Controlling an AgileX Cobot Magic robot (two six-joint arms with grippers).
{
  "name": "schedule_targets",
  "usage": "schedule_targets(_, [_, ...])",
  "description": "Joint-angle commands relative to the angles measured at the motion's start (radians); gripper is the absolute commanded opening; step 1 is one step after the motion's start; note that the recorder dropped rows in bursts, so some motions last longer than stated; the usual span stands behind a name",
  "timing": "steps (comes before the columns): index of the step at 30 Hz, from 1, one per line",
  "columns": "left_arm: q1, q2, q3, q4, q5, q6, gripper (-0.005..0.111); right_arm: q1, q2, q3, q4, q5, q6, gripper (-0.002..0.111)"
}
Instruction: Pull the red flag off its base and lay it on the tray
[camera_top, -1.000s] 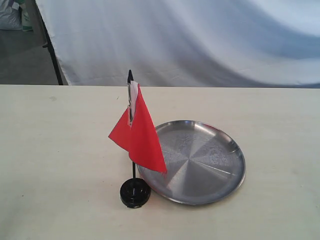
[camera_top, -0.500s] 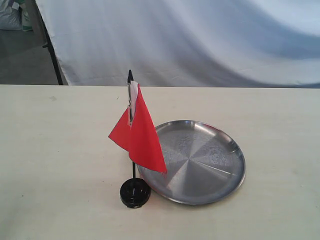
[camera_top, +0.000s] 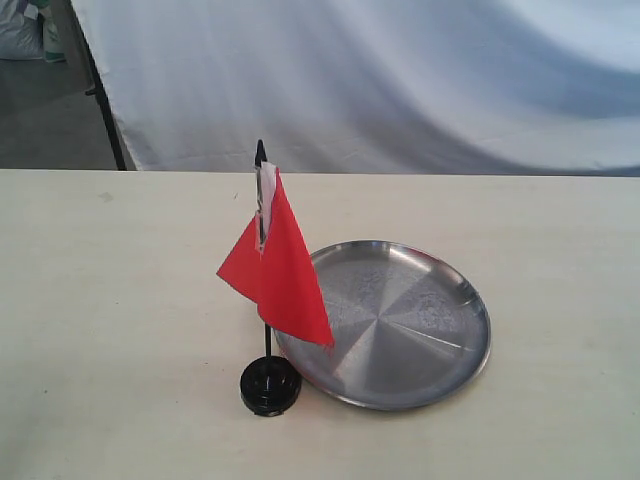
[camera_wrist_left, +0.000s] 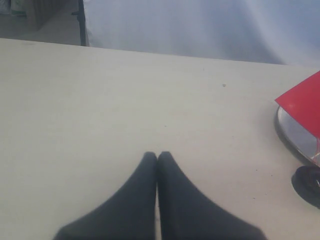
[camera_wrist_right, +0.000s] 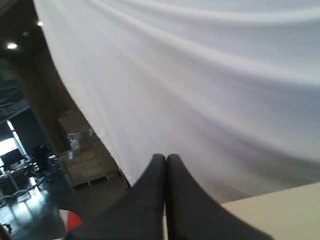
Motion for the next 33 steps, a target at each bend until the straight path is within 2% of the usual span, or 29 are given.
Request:
schedule_targets(1, [0.004,-0.004,0.004,0.001,0.002,0.0,0.0,0.101,0.125,-0.109,-0.017,0.053,-0.103,0.0])
schedule_targets(4, [0.004,-0.004,0.004,0.001,0.002,0.0,0.0,0.195,0.413,-0.2,-0.017,0.133,-0.172,0.0])
schedule_targets(7, [0.004,-0.004,0.004,0.001,0.002,0.0,0.0,0.283,0.698,-0.239,-0.017,0.112,-0.188,0.0])
schedule_targets(11, [0.004,-0.004,0.004,0.001,0.002,0.0,0.0,0.438,1.038,-0.242,-0.017,-0.095,-0.404,0.0])
schedule_targets(13, [0.004,-0.004,0.004,0.001,0.002,0.0,0.0,0.503,1.18,-0.242,-0.017,-0.232,-0.435,0.0])
schedule_targets(15, [0.004,-0.004,0.004,0.001,0.002,0.0,0.0,0.541,1.312,-0.242,-0.017,-0.394,-0.43,0.0])
schedule_targets(17, [0.004,-0.004,0.004,0.001,0.002,0.0,0.0,0.556,1.377,-0.243,-0.02,-0.469,-0.427,0.0])
schedule_targets(22, [0.004,-0.004,0.004,0.001,0.002,0.0,0.0,0.604,1.563,-0.304,-0.202,-0.482,-0.424,0.0])
schedule_targets(26, [0.004,-0.004,0.004,0.001,0.002,0.0,0.0,0.624,1.641,-0.364,-0.211,-0.482,-0.415,0.002])
schedule_targets(27, [0.004,-0.004,0.004,0.001,0.002,0.0,0.0,0.624,1.659,-0.381,-0.211,-0.477,-0.402,0.008])
schedule_targets(29, [0.004,-0.004,0.004,0.001,0.002,0.0,0.0,0.624,1.692,-0.415,-0.203,-0.46,-0.342,0.026])
schedule_targets(32, [0.004,-0.004,0.004,0.001,0.002,0.0,0.0,0.624,1.728,-0.45,-0.2,-0.462,-0.237,0.065])
schedule_targets(33, [0.004,-0.004,0.004,0.001,0.002,0.0,0.0,0.624,1.739,-0.461,-0.2,-0.464,-0.225,0.073])
